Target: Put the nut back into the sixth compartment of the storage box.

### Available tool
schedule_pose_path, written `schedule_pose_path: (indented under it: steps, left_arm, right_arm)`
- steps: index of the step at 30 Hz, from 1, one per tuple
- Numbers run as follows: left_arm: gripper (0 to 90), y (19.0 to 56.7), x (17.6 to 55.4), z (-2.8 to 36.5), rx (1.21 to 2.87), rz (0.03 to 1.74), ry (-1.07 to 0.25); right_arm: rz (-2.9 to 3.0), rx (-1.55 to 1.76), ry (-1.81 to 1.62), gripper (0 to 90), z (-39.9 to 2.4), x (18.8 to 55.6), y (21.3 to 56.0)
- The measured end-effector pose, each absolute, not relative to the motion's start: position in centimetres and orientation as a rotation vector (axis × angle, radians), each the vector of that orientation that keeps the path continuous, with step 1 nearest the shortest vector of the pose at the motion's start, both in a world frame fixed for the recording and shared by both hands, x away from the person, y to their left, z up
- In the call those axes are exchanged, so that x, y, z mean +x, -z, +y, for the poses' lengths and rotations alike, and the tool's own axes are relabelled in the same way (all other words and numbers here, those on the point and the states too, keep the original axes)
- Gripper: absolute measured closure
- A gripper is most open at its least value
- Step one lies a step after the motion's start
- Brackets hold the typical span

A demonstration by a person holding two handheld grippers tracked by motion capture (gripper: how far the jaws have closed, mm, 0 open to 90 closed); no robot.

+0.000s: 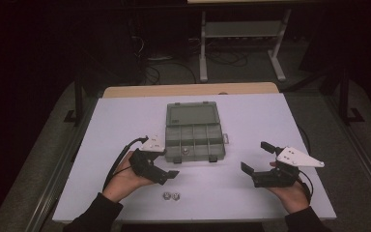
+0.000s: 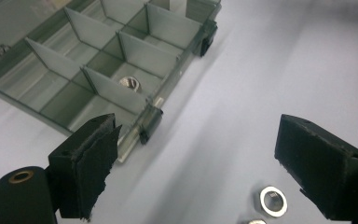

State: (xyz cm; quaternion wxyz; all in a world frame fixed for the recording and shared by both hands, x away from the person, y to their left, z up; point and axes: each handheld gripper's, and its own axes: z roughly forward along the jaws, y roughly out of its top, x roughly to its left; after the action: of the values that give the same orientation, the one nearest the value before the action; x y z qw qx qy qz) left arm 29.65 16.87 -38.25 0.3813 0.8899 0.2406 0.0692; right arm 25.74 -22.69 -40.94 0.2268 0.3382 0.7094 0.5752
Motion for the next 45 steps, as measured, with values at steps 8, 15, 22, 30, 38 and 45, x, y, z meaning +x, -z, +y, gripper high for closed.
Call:
schedule_pose_path:
  steps: [8, 15, 22, 30, 38, 45]
  left_arm:
    - [13.1, 39.2, 28.2, 17.3, 2.305, 0.622, -0.16]
    - [14.0, 39.9, 27.2, 17.8, 2.319, 0.633, -0.156]
    - [16.4, 41.4, 26.3, 17.7, 2.367, 0.651, -0.148]
    - [29.2, 42.1, 25.9, 17.3, 2.424, 0.605, -0.105]
    - [42.6, 42.5, 25.8, 17.0, 2.46, 0.557, -0.08]
    - [52.5, 42.7, 25.8, 16.9, 2.487, 0.518, -0.064]
  right_arm:
    - [1.953, 0.935, -1.587, 0.0, -22.7, 25.7, 40.9]
    - [1.952, 0.936, -1.588, 0.0, -22.7, 25.7, 40.9]
    - [1.952, 0.936, -1.586, 0.0, -22.7, 25.7, 40.9]
    - [1.949, 0.942, -1.592, 0.0, -22.7, 25.7, 40.9]
    - [1.953, 0.935, -1.585, 0.0, -22.7, 25.7, 40.9]
    - [1.953, 0.934, -1.585, 0.0, -22.7, 25.7, 40.9]
